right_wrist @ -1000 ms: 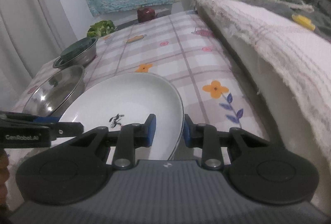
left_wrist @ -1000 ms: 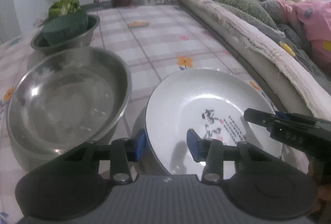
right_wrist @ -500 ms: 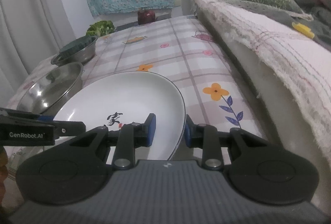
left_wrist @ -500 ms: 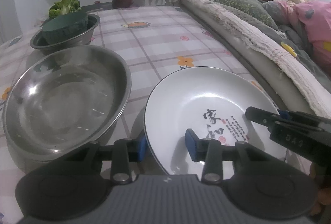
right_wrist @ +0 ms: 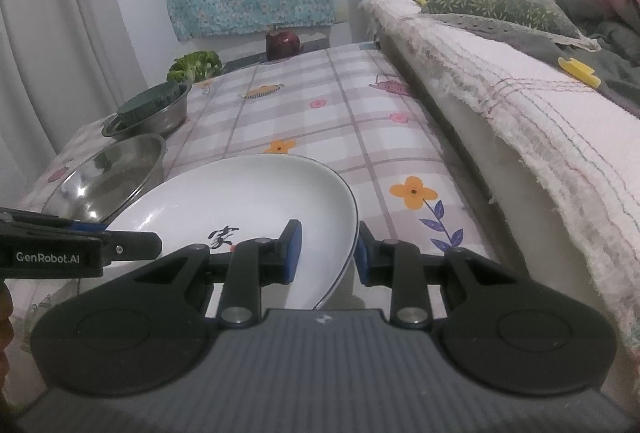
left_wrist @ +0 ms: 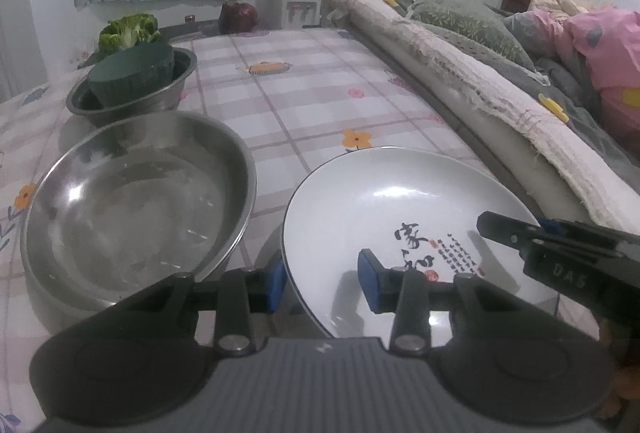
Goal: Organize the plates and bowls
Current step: 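Hold the white plate by its rim with both grippers, raised, then carry the white plate with both grippers toward the nested bowls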
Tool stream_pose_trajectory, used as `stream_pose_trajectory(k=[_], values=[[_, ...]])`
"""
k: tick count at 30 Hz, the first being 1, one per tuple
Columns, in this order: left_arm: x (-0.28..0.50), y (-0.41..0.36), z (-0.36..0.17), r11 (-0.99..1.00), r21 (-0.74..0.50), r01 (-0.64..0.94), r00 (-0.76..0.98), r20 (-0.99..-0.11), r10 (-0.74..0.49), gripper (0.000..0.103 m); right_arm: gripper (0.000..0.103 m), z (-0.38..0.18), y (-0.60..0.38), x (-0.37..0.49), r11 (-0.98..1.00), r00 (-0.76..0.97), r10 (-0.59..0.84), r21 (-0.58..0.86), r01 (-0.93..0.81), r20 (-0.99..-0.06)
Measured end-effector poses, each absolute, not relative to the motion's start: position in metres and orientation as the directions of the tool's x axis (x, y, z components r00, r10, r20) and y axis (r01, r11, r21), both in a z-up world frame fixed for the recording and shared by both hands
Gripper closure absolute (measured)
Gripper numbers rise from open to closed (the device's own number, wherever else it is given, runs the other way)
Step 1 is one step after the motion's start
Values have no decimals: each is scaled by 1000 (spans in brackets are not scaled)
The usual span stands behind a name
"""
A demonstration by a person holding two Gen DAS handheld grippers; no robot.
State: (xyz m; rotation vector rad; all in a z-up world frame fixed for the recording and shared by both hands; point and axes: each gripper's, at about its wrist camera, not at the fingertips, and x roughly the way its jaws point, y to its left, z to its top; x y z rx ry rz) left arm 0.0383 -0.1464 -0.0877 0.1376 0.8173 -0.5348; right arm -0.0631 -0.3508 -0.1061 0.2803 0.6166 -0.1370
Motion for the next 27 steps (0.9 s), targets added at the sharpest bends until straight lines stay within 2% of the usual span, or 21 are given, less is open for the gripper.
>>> stream_pose_trajectory(k=[27], values=[[38, -127, -54, 878, -112, 465, 632, -652, -419, 63, 76, -67, -342, -58, 964, 860, -39, 208, 166, -509]])
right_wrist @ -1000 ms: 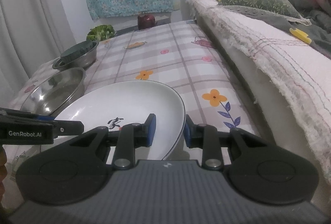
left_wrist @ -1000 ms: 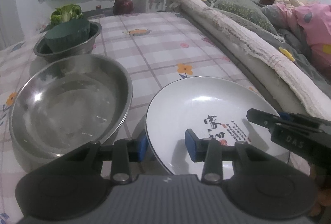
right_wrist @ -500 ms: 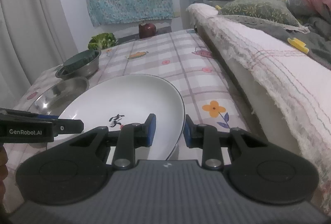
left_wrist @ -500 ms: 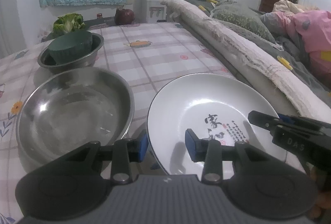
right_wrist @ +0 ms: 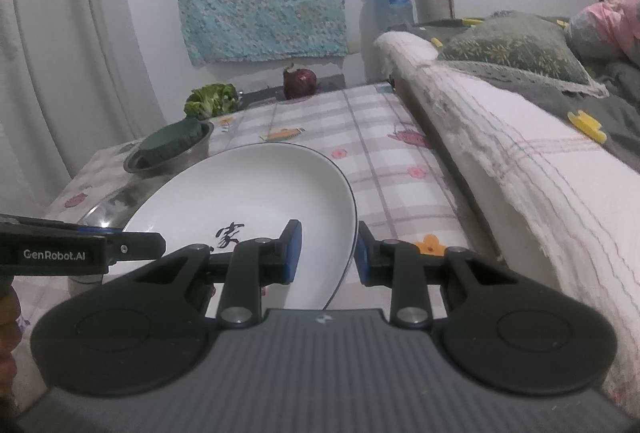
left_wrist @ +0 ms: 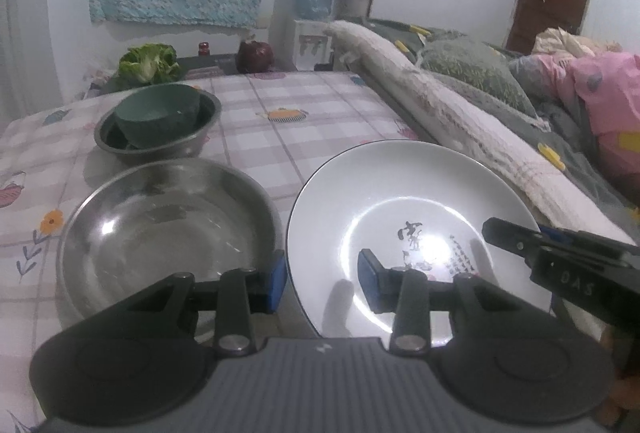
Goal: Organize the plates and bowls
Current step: 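Carry the white plate with both grippers toward the nested bowls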
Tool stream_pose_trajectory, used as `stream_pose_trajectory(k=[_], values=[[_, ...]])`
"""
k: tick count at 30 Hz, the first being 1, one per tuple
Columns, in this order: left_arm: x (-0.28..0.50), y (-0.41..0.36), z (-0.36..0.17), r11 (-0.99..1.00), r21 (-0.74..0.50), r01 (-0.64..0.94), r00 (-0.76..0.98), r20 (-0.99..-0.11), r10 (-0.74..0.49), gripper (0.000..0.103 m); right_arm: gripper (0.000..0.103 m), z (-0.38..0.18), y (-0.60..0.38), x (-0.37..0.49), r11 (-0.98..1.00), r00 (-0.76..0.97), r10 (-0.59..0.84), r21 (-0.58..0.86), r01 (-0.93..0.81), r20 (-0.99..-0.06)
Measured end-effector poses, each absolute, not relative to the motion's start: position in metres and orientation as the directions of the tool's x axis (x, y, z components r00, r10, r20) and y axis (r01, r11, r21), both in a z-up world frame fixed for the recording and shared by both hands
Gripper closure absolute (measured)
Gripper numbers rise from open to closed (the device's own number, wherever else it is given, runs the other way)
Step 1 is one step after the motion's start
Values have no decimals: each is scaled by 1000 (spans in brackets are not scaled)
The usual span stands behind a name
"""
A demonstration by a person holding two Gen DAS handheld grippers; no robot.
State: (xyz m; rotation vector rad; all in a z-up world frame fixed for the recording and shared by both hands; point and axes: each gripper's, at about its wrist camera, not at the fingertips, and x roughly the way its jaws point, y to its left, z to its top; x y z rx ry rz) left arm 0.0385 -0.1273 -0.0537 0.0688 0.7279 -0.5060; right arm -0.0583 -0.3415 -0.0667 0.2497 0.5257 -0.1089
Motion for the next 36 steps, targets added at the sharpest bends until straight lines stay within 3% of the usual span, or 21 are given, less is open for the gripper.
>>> stream_pose_trajectory(k=[14, 24, 31, 36], values=[[57, -63, -39, 924, -145, 353, 704, -609, -365, 63, 76, -41, -292, -14, 984, 876, 43, 174, 47, -480], [85, -3, -52, 960, -145, 238, 703, -657, -273, 64, 76, -57, -225, 32, 977, 822, 149, 212, -35, -550], [94, 15, -62, 959, -166, 230, 682, -676, -280, 65, 77, -66, -206, 53, 974, 787, 156, 223, -24, -597], [90, 14, -57, 950, -159, 269, 703, -642, -306, 66, 76, -66, -207, 59, 976, 786, 146, 215, -17, -601]])
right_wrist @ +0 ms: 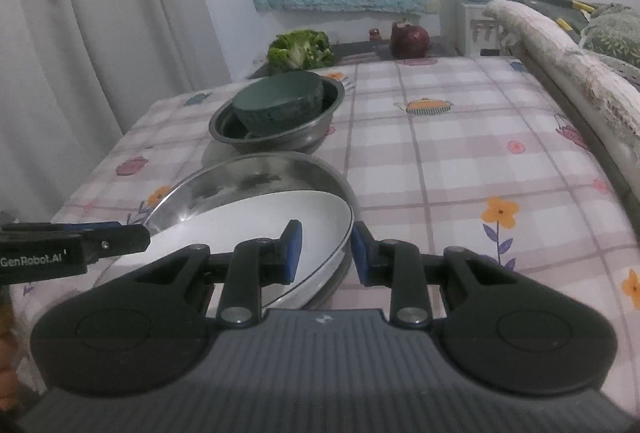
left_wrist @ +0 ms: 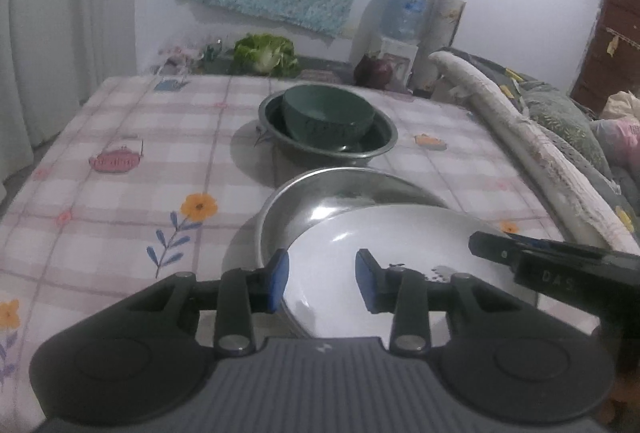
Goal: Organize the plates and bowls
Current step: 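Carry the white plate with both grippers toward the nested bowls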
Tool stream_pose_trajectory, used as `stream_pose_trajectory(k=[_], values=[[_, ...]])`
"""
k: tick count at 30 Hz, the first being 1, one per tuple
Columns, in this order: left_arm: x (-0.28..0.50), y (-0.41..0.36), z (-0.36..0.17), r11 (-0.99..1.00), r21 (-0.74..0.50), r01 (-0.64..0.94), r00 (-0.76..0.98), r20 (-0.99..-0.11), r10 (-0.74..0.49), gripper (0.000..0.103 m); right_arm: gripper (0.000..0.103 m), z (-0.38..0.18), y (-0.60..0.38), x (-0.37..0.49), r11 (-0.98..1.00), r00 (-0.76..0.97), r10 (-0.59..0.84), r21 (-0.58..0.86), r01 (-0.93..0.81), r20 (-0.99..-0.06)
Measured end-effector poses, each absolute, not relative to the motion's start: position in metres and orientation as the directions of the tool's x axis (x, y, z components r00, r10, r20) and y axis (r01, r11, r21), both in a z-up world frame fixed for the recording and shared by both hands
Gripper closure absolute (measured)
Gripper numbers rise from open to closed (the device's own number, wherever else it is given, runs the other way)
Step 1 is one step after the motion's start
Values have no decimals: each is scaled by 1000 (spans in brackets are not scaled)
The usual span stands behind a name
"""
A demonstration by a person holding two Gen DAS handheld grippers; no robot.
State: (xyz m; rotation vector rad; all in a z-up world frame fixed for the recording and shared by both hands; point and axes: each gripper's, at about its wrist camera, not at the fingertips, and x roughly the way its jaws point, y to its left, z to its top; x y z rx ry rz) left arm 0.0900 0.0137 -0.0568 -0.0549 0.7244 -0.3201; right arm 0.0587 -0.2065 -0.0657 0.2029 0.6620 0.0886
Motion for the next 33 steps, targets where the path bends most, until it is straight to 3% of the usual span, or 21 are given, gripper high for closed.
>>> stream_pose_trajectory(k=[7, 14, 22, 29, 33], values=[[93, 19, -56, 956, -145, 254, 718, -635, -287, 64, 76, -62, -214, 59, 979, 802, 125, 201, -6, -584], [105, 20, -58, 970, -94, 225, 727, -646, -231, 53, 75, -65, -217, 68, 978, 798, 123, 208, 3, -590], [144, 14, -82, 980, -59, 190, 648, -742, -170, 53, 74, -82, -228, 91, 959, 766, 143, 278, 48, -626], [154, 2, -84, 975, -70, 210, 624, -759, -189, 58, 74, -98, -237, 110, 934, 728, 197, 352, 65, -657], [153, -3, -83, 979, -45, 201, 628, -761, -164, 58, 80, -101, -235, 115, 924, 717, 242, 381, 35, -653]])
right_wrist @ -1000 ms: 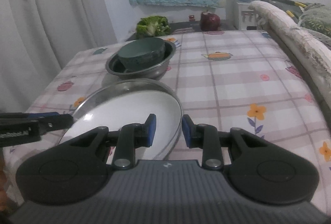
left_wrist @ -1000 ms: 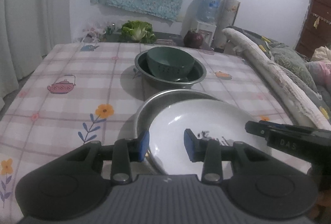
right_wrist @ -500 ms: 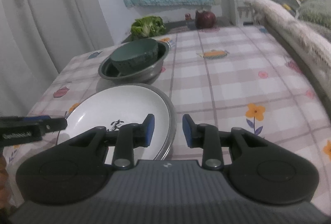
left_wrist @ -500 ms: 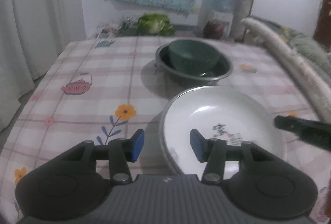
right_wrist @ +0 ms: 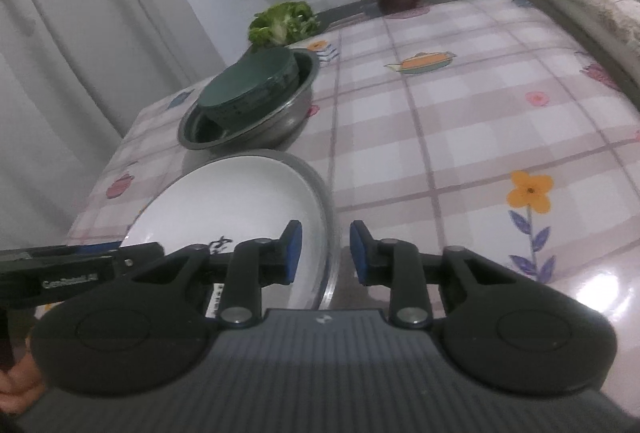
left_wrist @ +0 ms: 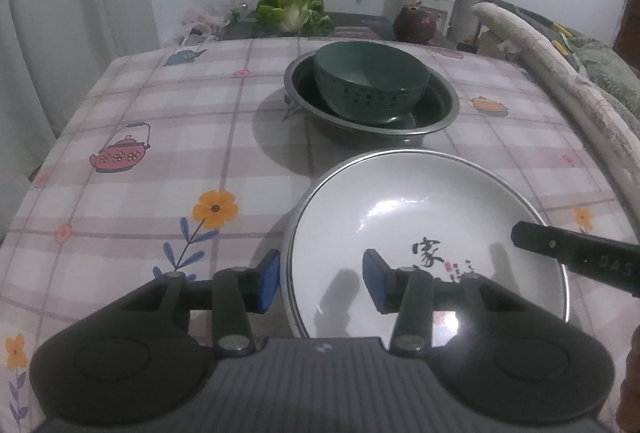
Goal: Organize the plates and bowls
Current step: 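Carry the white plate with both grippers toward the nested bowls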
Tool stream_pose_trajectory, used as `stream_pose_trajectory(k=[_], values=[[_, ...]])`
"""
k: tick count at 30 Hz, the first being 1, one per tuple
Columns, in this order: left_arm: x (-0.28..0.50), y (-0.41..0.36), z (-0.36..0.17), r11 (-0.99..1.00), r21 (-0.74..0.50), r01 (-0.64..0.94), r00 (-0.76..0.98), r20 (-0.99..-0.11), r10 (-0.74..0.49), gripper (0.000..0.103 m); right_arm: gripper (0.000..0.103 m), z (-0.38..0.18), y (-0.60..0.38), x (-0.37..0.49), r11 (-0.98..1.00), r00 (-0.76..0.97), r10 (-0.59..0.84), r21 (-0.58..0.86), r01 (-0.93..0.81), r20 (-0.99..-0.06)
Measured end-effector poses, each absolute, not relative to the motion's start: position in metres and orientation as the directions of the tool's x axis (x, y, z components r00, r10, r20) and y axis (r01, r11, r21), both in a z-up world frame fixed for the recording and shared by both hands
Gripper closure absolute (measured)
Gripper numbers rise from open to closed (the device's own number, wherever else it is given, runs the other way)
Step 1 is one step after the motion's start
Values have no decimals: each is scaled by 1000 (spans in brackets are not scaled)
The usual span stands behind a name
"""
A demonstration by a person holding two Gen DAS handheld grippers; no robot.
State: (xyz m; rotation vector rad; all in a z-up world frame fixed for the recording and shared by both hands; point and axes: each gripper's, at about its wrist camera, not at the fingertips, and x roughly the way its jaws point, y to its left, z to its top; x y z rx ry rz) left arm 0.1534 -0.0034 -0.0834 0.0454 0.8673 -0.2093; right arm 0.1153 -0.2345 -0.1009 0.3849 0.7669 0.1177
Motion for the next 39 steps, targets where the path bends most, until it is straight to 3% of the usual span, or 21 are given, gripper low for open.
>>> stream_pose_trajectory(k=[39], values=[[133, -7, -70, 975, -62, 213, 623, -760, -184, 56, 77, -90, -244, 88, 935, 725, 188, 348, 75, -663]])
